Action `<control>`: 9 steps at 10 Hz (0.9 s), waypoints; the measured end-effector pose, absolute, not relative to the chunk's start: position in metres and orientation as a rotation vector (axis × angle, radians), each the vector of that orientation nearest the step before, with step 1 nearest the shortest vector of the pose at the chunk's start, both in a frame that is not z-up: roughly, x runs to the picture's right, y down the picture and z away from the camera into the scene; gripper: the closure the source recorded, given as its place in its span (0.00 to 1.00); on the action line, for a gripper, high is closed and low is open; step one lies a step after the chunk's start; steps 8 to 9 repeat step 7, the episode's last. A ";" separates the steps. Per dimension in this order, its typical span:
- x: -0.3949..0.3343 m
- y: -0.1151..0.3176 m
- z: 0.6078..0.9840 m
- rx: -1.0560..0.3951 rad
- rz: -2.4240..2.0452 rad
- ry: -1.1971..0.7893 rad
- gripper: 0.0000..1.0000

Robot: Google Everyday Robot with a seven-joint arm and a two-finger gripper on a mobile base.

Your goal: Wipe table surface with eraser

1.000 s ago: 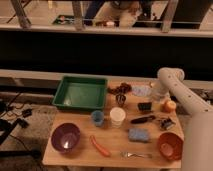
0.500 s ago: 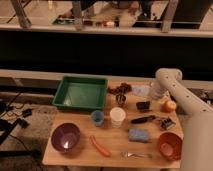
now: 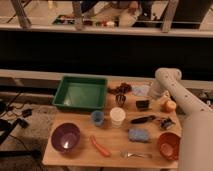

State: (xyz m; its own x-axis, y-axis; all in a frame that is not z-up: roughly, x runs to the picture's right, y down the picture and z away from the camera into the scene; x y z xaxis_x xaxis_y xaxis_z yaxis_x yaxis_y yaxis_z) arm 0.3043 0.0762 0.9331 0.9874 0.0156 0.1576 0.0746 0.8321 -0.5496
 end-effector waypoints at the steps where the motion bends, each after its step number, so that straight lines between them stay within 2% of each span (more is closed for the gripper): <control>1: 0.305 0.076 0.933 -0.587 -0.030 -0.158 1.00; 3: 0.306 0.076 0.933 -0.587 -0.030 -0.157 0.90; 7: 0.305 0.078 0.934 -0.590 -0.031 -0.157 0.48; 9: 0.305 0.078 0.934 -0.590 -0.031 -0.157 0.48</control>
